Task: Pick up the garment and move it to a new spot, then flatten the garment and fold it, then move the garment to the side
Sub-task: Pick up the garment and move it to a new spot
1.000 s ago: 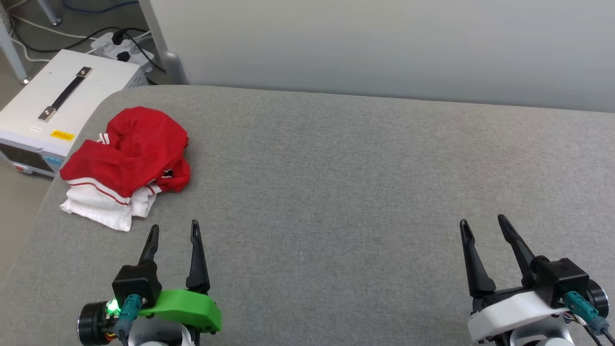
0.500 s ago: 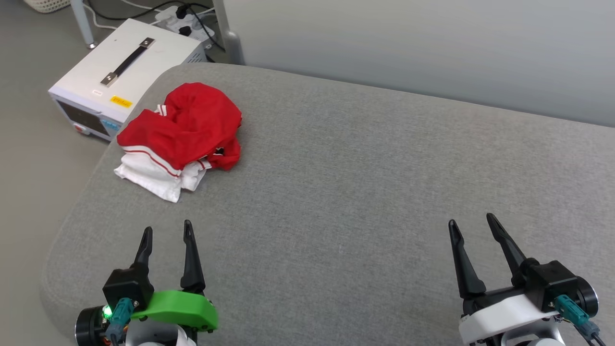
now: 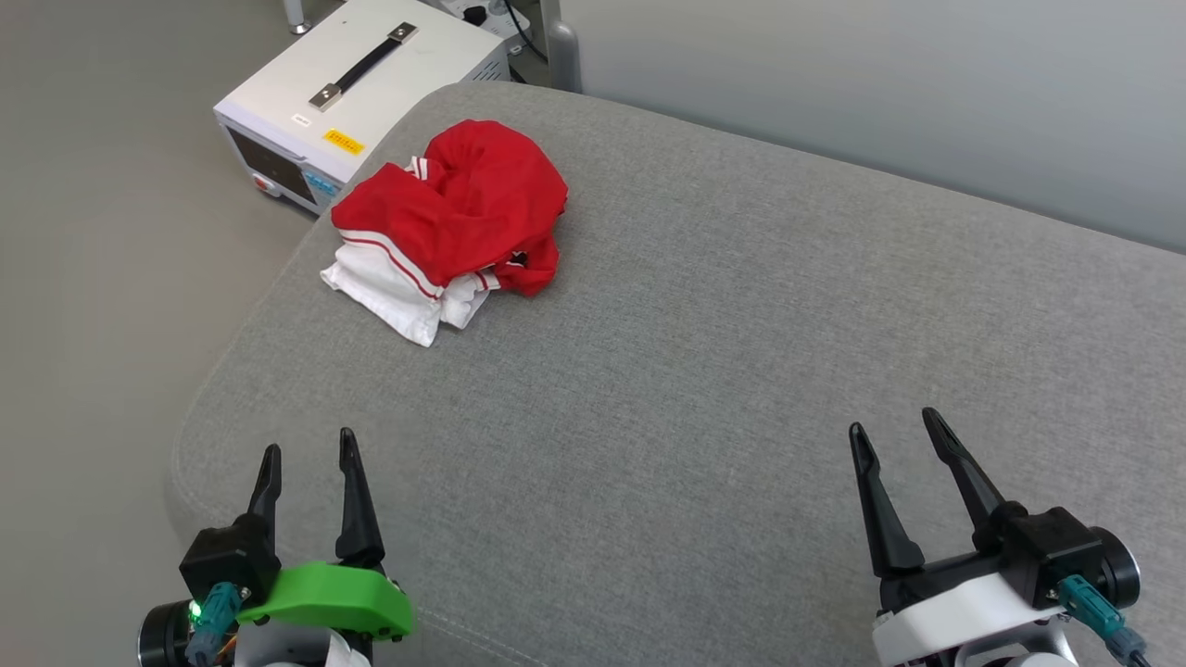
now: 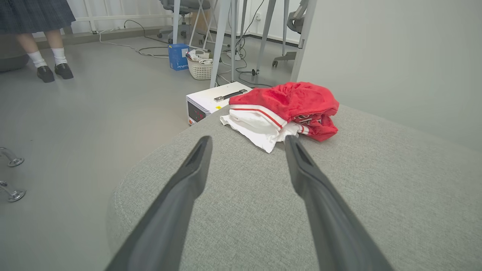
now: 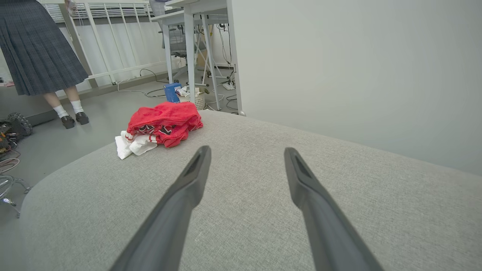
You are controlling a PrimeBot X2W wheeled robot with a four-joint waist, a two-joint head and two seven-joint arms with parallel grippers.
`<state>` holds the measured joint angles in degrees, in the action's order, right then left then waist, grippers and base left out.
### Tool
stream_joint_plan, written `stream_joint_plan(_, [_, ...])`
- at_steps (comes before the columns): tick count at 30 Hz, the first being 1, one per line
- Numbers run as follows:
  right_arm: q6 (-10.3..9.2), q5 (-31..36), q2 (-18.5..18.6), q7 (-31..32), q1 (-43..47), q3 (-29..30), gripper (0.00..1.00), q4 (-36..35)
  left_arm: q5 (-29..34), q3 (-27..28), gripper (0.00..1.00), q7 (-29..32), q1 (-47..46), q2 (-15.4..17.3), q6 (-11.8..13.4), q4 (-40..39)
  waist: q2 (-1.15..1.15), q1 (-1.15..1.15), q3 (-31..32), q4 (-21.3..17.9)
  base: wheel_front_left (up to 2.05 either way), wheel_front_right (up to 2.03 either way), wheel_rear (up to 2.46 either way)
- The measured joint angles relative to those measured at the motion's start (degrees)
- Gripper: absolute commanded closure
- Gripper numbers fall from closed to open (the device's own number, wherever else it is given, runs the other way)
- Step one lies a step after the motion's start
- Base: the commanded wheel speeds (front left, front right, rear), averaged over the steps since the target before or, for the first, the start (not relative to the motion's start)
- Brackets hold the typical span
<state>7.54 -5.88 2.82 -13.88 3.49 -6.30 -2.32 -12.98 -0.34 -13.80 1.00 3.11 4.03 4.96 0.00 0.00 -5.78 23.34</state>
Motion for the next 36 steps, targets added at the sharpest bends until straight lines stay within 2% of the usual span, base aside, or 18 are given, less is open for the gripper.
stream_joint_plan(3, [0.0, 0.0, -0.01, -0.11, -0.01, -0.54, 0.0, -0.03, -0.1, 0.44, 0.0, -0.36, -0.3, 0.0, -0.12, 0.55, 0.0, 0.0, -0.68, 0.66, 0.0, 0.0, 0.0])
stream_joint_plan(5, [0.0, 0.0, -0.01, -0.52, -0.05, -0.67, 0.0, -0.1, -0.4, 0.85, 0.0, -0.55, -1.54, -0.01, -1.1, 1.05, 0.0, 0.0, -1.21, 0.81, 0.0, 0.0, 0.0])
stream_joint_plan(8, [0.0, 0.0, 0.31, -0.58, -0.21, -1.02, 0.0, -0.44, -0.1, 2.69, 0.0, -0.85, -5.59, -0.05, -3.94, 1.75, 0.0, 0.0, -2.11, 0.71, 0.0, 0.0, 0.0])
stream_joint_plan(10, [0.0, 0.01, 0.73, -0.59, -0.77, -1.21, 0.0, -0.78, 0.16, 4.41, 0.0, -0.86, -9.67, 0.3, -6.94, 2.45, 0.0, 0.0, -2.86, 0.28, 0.0, 0.0, 0.0])
stream_joint_plan(12, [0.0, 0.02, 1.21, -0.59, -1.6, -1.32, 0.0, -1.08, 0.53, 5.53, 0.0, -0.86, -13.42, 1.07, -8.54, 2.96, 0.0, 0.0, -3.57, -0.17, 0.0, 0.0, 0.0])
stream_joint_plan(15, [0.0, 0.04, 2.18, -0.59, -3.15, -1.57, 0.0, -1.78, 0.15, 6.31, 0.0, -0.86, -21.3, 3.9, -10.4, 5.9, 0.0, 0.0, -5.14, -1.17, 0.0, 0.0, 0.0])
stream_joint_plan(18, [0.0, 0.11, 3.02, -0.59, -4.44, -1.61, 0.0, -2.55, -0.66, 5.25, 0.0, -0.87, -28.35, 7.57, -11.06, 9.25, 0.0, 0.0, -6.72, -2.1, 0.0, 0.0, 0.0])
stream_joint_plan(21, [0.0, 0.16, 3.57, -0.59, -5.94, -1.48, 0.0, -3.45, -3.64, 1.63, 0.0, 0.2, -35.53, 10.99, -11.29, 12.88, 0.0, 0.0, -8.59, -3.27, 0.0, 0.0, 0.0])
stream_joint_plan(26, [-0.01, 0.18, 4.28, -0.59, -7.74, -1.82, 0.0, -4.88, -11.0, -7.5, 0.0, 10.29, -44.87, 17.9, -11.35, 16.58, 0.0, 0.0, -11.35, -5.25, 0.0, 0.0, 0.0])
stream_joint_plan(31, [-0.01, 0.26, 5.2, -0.6, -9.46, -2.3, 0.0, -6.1, -20.59, -16.01, 0.0, 27.7, -51.85, 23.99, -11.35, 20.15, 0.0, 0.01, -14.23, -7.4, 0.0, 0.0, 0.0])
stream_joint_plan(36, [-0.01, 0.36, 6.14, -0.6, -11.04, -2.66, 0.0, -6.95, -26.08, -22.71, 0.0, 41.52, -55.66, 28.53, -11.35, 21.89, 0.0, 0.01, -16.94, -9.25, 0.0, 0.0, 0.0])
